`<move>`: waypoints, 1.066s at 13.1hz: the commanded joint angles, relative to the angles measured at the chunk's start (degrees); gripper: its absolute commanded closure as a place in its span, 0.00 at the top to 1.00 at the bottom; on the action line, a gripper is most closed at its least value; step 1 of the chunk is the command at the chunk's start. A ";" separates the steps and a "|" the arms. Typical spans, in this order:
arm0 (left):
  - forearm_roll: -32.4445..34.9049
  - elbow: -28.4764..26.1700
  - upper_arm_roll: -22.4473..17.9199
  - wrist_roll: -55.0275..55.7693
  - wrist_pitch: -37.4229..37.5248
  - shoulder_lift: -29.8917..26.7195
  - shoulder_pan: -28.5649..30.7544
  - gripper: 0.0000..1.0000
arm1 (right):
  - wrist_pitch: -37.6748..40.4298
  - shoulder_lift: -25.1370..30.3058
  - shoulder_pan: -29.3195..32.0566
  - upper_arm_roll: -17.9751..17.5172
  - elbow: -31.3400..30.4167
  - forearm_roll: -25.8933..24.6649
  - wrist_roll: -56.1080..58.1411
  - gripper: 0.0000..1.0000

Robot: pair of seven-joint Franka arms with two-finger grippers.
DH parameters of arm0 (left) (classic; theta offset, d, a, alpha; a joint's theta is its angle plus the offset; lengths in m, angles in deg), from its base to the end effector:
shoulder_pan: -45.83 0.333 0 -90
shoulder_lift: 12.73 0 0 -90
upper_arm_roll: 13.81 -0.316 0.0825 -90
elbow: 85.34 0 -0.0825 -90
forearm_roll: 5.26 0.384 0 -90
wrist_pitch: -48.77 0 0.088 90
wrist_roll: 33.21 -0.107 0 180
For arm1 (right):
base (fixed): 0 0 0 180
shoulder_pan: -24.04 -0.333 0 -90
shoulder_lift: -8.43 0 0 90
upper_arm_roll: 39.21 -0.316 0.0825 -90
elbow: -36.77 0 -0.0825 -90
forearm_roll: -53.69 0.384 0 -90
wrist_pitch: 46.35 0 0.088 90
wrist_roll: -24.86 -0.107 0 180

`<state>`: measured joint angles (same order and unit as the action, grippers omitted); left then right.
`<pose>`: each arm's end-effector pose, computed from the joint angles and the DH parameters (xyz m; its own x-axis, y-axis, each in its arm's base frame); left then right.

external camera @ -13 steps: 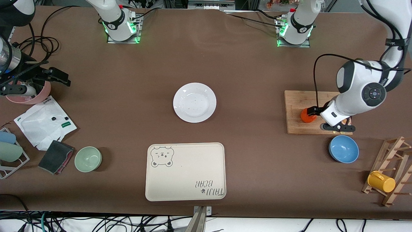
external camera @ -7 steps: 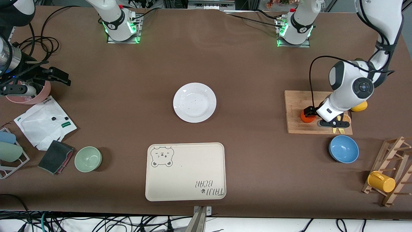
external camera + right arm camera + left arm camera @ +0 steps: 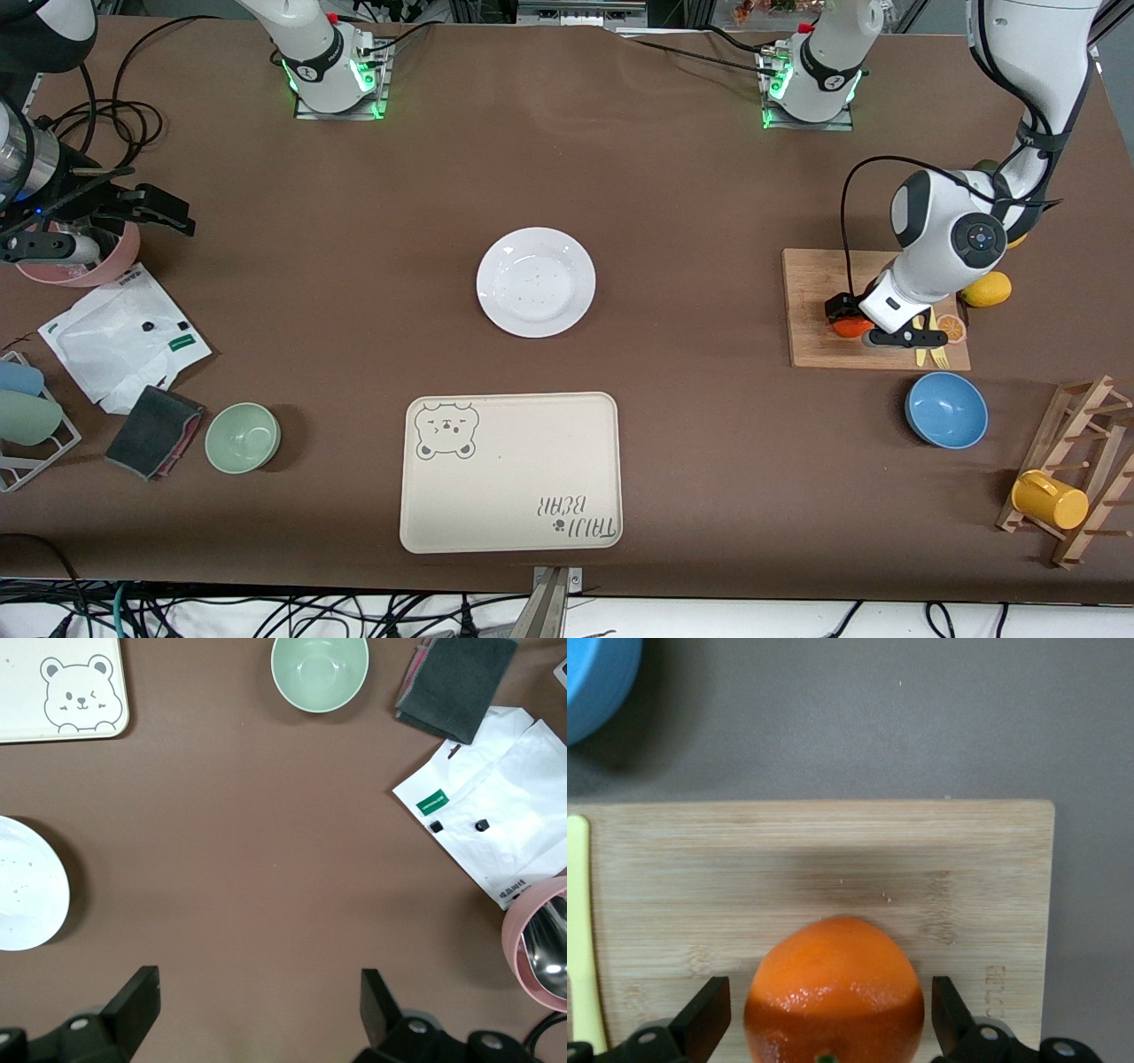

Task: Place orange and plate with both arms
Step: 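Close the left gripper on the orange and lift it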

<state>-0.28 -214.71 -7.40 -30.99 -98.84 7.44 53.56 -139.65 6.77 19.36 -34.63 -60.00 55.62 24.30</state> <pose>0.5367 0.0095 0.2033 0.9995 -0.0060 -0.0302 -0.0062 -1.0000 -0.0069 0.5616 0.0049 0.5575 0.9959 -0.0101 -0.0897 -0.0129 -0.9995 -0.0301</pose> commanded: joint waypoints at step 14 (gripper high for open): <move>1.18 16.22 5.26 4.27 25.21 -2.77 -0.69 0.08 | 0.22 1.13 -0.07 -0.02 -0.96 0.27 -0.93 1.00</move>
<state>-0.28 -204.70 -3.78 -29.74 -82.02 4.73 53.24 -139.64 6.77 19.37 -34.63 -60.00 55.62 24.27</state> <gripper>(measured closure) 0.189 0.000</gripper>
